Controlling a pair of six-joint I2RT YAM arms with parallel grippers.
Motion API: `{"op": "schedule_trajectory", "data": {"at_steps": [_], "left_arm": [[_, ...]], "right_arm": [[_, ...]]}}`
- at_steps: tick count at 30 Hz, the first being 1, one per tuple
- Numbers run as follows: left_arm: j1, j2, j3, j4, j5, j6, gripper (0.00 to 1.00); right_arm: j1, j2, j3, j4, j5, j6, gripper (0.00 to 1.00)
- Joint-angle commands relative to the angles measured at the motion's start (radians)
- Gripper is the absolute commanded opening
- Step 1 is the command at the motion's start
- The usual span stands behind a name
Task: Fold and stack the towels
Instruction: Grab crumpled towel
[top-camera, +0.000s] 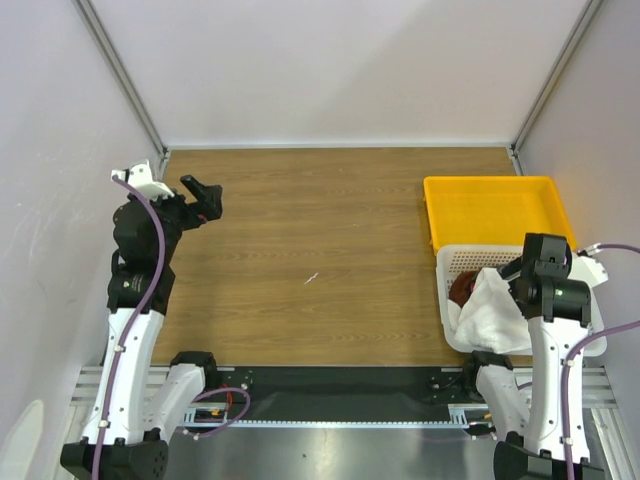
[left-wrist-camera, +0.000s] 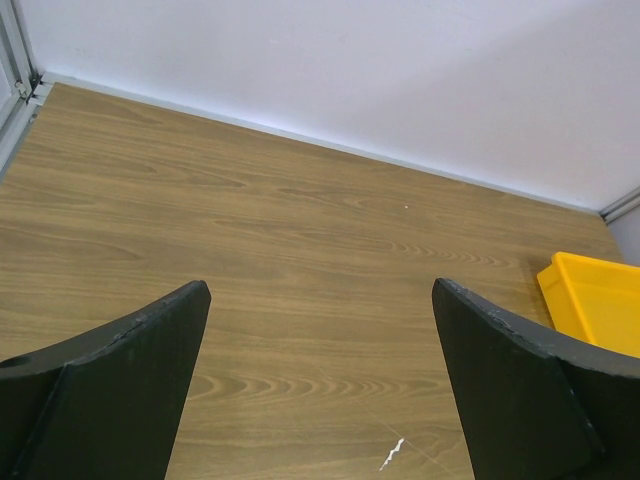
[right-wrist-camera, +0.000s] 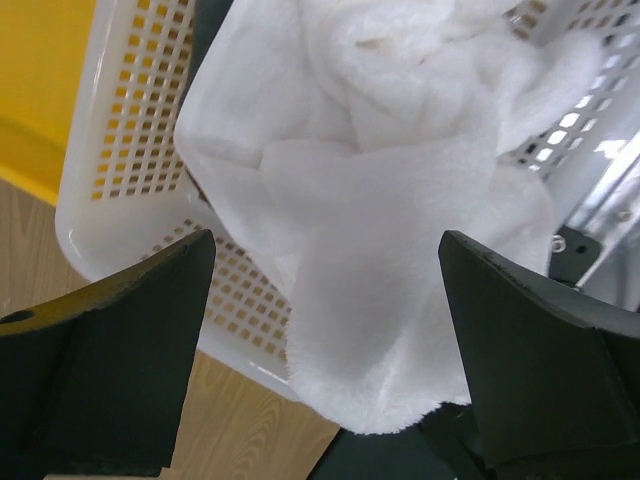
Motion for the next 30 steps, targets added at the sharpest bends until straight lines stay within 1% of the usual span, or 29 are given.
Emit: {"op": "schedule_trajectory", "data": {"at_steps": [1,6,10,13,14,15,18,19,20,21,22,24,25,26,27,30], "left_arm": [[0.007,0.002,-0.004,0.036,0.024,0.002,1.00],[0.007,0.002,-0.002,0.033,0.018,0.003,1.00],[0.007,0.000,-0.002,0.032,0.015,0.003,1.00],[0.007,-0.003,-0.002,0.032,0.016,0.005,1.00],[0.007,-0.003,-0.002,0.032,0.015,0.003,1.00],[0.007,-0.003,-0.002,0.030,0.015,0.003,1.00],[0.007,-0.006,-0.002,0.030,0.018,0.005,1.00],[0.007,-0.009,-0.002,0.029,0.012,0.005,1.00],[0.007,-0.007,-0.002,0.029,0.010,0.003,1.00],[0.008,-0.009,-0.002,0.027,0.009,0.005,1.00],[0.008,-0.011,-0.002,0.029,0.007,0.005,1.00],[0.007,-0.014,-0.002,0.029,0.007,0.006,1.00],[0.007,-0.014,-0.001,0.027,0.006,0.006,1.00],[0.007,-0.012,-0.001,0.026,0.004,0.009,1.00],[0.007,-0.015,-0.001,0.027,-0.001,0.011,1.00],[0.008,-0.020,0.002,0.023,-0.016,0.019,1.00]], "right_arm": [[-0.003,-0.018,-0.054,0.113,-0.159,-0.003,0.99],[-0.003,-0.011,-0.129,0.121,-0.207,0.026,0.98],[-0.001,-0.021,-0.152,0.098,-0.202,0.033,0.91],[-0.001,-0.019,-0.143,0.057,-0.188,0.034,0.89],[-0.001,-0.021,-0.143,0.049,-0.191,0.031,0.86],[-0.001,-0.025,-0.149,0.054,-0.194,0.022,0.78],[-0.001,-0.031,-0.184,0.072,-0.220,0.022,0.70],[0.000,-0.031,-0.192,0.077,-0.228,0.017,0.64],[0.000,-0.030,-0.200,0.086,-0.237,0.016,0.61],[0.000,-0.030,-0.212,0.092,-0.240,0.010,0.56],[0.002,-0.030,-0.217,0.098,-0.243,0.005,0.44],[0.003,-0.033,-0.214,0.106,-0.253,-0.003,0.26],[0.003,-0.031,-0.205,0.109,-0.253,-0.009,0.03],[0.003,-0.030,-0.192,0.110,-0.254,-0.021,0.00],[0.005,-0.027,-0.177,0.112,-0.256,-0.032,0.00],[0.008,-0.008,-0.055,0.109,-0.244,-0.065,0.00]]}}
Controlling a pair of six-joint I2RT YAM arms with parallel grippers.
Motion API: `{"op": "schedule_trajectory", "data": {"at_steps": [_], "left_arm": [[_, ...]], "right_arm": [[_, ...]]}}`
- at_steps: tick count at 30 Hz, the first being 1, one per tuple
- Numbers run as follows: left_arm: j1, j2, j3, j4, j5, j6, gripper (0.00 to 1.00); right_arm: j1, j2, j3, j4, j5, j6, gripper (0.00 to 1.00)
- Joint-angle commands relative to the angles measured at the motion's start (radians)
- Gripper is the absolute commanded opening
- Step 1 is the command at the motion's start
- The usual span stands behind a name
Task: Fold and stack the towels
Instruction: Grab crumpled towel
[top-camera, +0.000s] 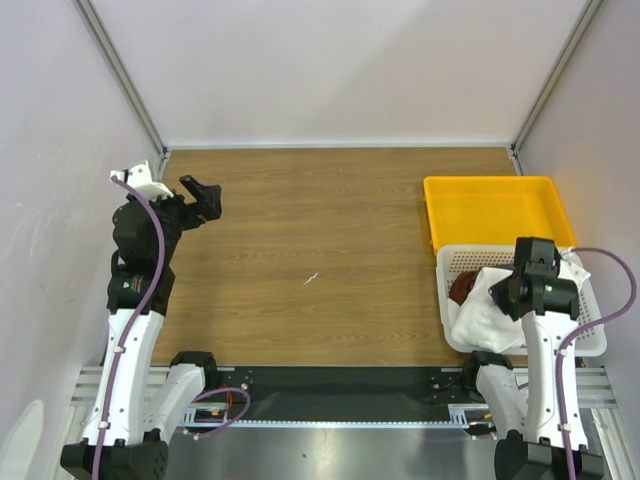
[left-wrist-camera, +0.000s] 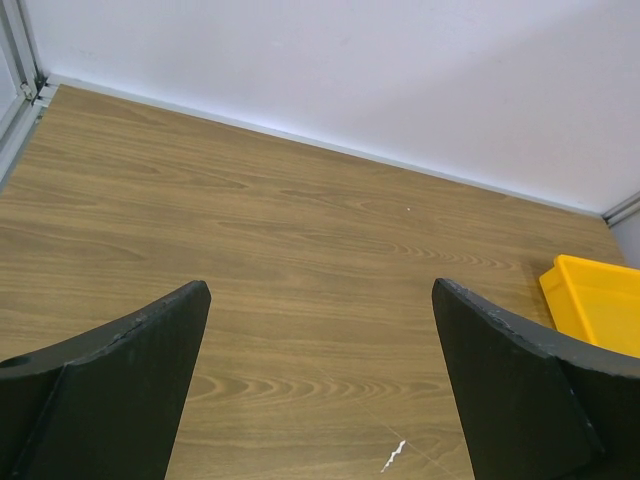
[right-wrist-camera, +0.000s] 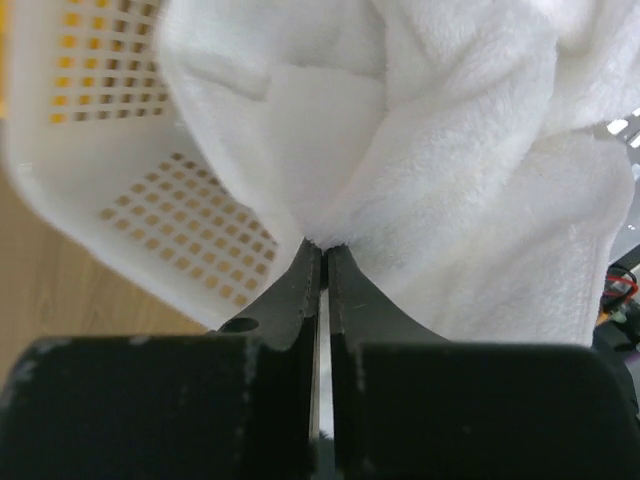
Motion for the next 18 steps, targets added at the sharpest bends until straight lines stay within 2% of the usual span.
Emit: {"op": "schedule_trajectory", "data": {"at_steps": [1,5,13,16,18], "left_arm": [[0.011,-0.020,0.003,0.020,-0.013,0.018,1.00],[0.011,-0.027,0.003,0.019,-0.015,0.021,1.00],[0.011,-0.041,0.003,0.017,-0.016,0.021,1.00],[0.011,-0.040,0.001,0.022,-0.010,0.018,1.00],[0.011,-0.041,0.000,0.022,-0.009,0.014,1.00]], "right_arm": [[0.009,0.008,0.155,0.039,-0.002,-0.050,0.00],[0.029,0.041,0.330,0.051,-0.018,-0.085,0.00],[0.116,0.131,0.531,0.099,-0.055,-0.173,0.00],[0.169,0.171,0.626,0.220,-0.108,-0.229,0.00],[0.248,0.240,0.691,0.266,-0.146,-0.277,0.00]]}}
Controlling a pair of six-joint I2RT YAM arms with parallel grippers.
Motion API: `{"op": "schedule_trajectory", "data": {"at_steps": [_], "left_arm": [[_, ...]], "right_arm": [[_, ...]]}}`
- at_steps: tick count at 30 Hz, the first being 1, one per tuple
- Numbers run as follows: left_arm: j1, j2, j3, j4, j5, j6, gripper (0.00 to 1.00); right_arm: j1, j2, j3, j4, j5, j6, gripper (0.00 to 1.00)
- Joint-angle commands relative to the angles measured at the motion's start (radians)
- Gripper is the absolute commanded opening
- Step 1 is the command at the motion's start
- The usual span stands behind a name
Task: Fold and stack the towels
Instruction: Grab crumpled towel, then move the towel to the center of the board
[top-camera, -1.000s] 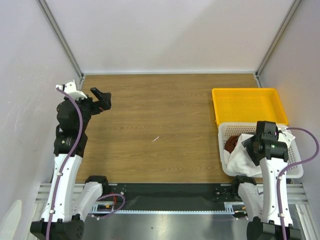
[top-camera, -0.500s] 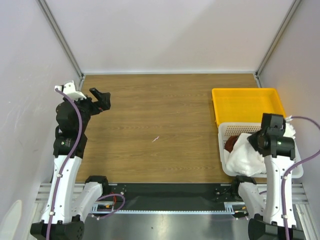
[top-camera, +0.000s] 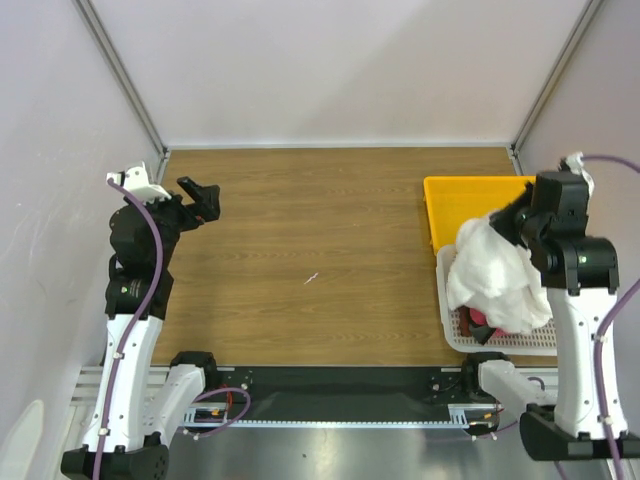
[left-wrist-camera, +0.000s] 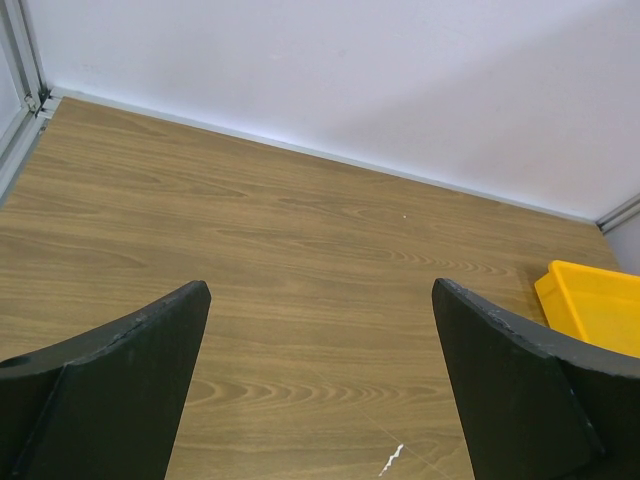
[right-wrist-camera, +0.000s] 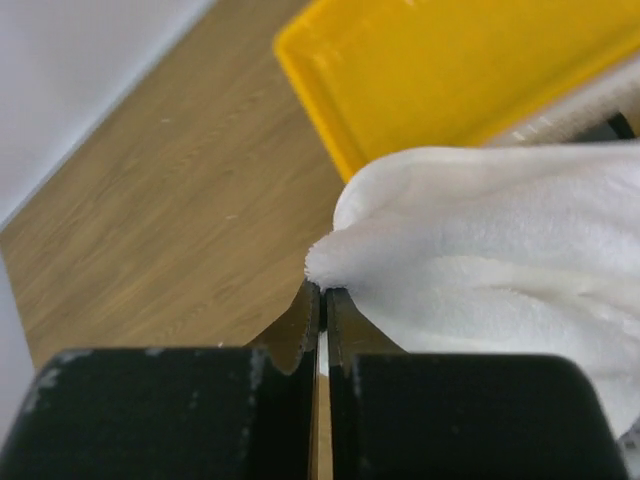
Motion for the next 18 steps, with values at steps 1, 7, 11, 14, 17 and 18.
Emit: {"op": "schedule_trajectory", "data": {"at_steps": [1,7,11,14,17,18], "left_arm": [[0.010,-0.013,-0.001,0.022,-0.003,0.014,1.00],[0.010,-0.028,-0.010,0.036,0.010,0.011,1.00],[0.010,-0.025,-0.014,0.030,-0.019,0.009,1.00],[0.010,-0.025,-0.013,0.016,-0.052,0.008,1.00],[0.010,-0.028,-0.008,-0.001,-0.131,0.005,1.00],[0.010,-0.028,-0.007,-0.007,-0.147,0.003,1.00]], "right_arm": [[0.117,0.086,0.202,0.197,-0.070,-0.107,0.00],[0.491,0.390,0.566,0.265,0.129,-0.309,0.00],[0.608,0.571,0.775,0.340,0.116,-0.369,0.00],[0.654,0.683,0.846,0.438,-0.005,-0.375,0.00],[0.683,0.811,0.922,0.503,-0.116,-0.366,0.00],[0.704,0.842,0.944,0.509,-0.142,-0.366,0.00]]}}
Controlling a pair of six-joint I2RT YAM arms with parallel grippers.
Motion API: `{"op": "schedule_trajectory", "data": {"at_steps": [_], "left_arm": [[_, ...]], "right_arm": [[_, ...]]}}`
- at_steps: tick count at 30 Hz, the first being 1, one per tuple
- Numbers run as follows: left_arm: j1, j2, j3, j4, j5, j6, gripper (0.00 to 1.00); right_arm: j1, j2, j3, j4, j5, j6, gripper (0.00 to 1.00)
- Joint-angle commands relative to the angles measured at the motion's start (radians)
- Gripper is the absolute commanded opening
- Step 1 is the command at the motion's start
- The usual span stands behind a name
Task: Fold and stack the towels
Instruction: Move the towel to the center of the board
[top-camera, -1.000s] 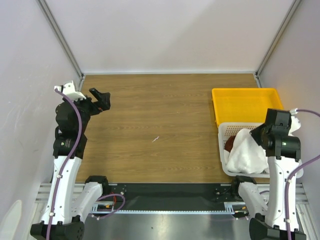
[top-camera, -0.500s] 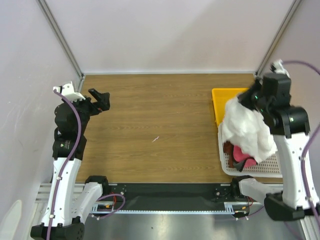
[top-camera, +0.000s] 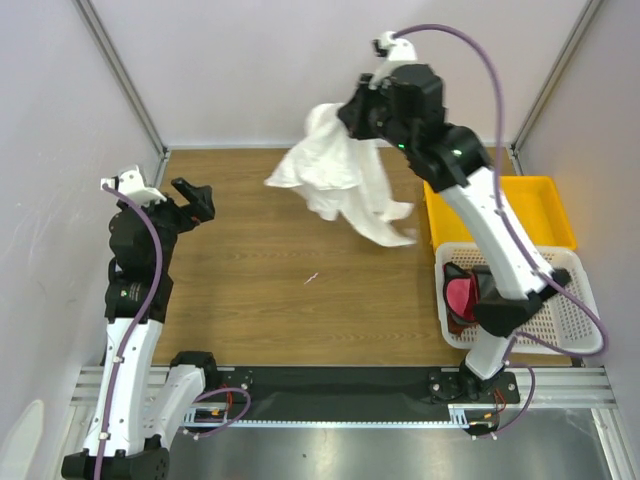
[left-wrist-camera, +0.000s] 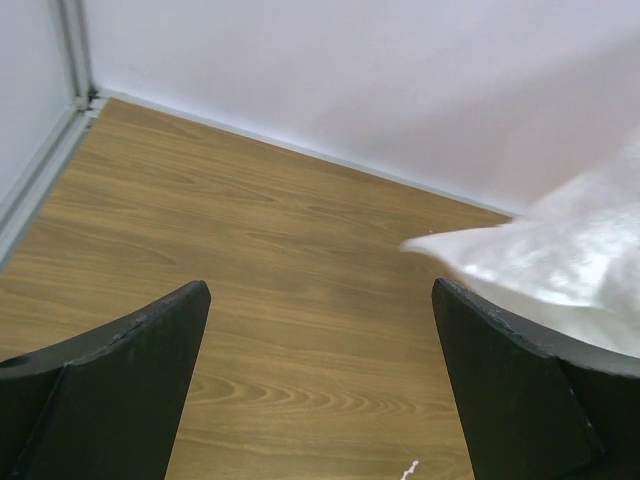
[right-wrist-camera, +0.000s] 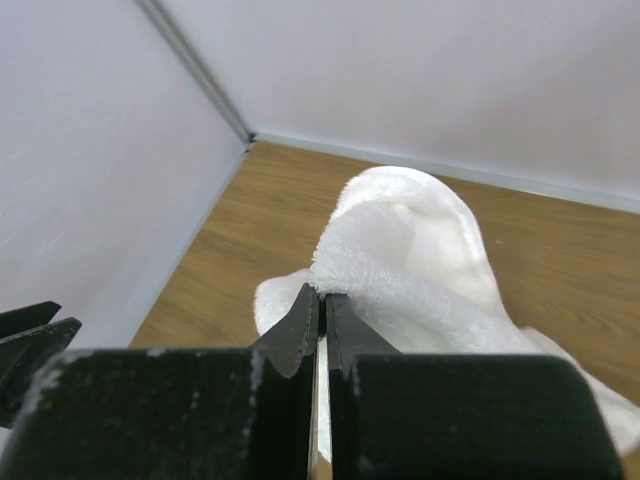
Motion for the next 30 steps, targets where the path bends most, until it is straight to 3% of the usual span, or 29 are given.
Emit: {"op": "schedule_trajectory", "data": {"at_steps": [1,5,7,16,23,27,30], "left_arm": [[0.009,-0.015,0.008,-0.007,-0.121,0.000,1.00],[0.009,-0.039,0.028,-0.063,-0.235,-0.023,1.00],[0.049,-0.055,0.031,-0.074,-0.264,-0.034,1.00],[0.065,-0.072,0.022,-0.071,-0.234,-0.053,1.00],[0.065,-0.018,0.005,-0.080,-0.198,-0.132,1.00],[0.063,0.052,-0.042,-0.157,-0.175,-0.284,1.00],[0.063,0.103,-0.116,-0.175,-0.120,-0.384,1.00]], "right_arm": [[0.050,0.109,0.117,0.165,-0.139,-0.033,0.00],[0.090,0.212,0.079,0.248,-0.263,-0.013,0.00],[0.091,0.246,-0.017,0.332,-0.347,0.025,0.00],[0.116,0.341,-0.398,0.586,-0.430,0.130,0.00],[0.129,0.315,-0.563,0.555,-0.409,0.124,0.00],[0.087,0.246,-0.646,0.503,-0.354,0.157,0.00],[0.025,0.188,-0.734,0.501,-0.420,0.197,0.00]]}}
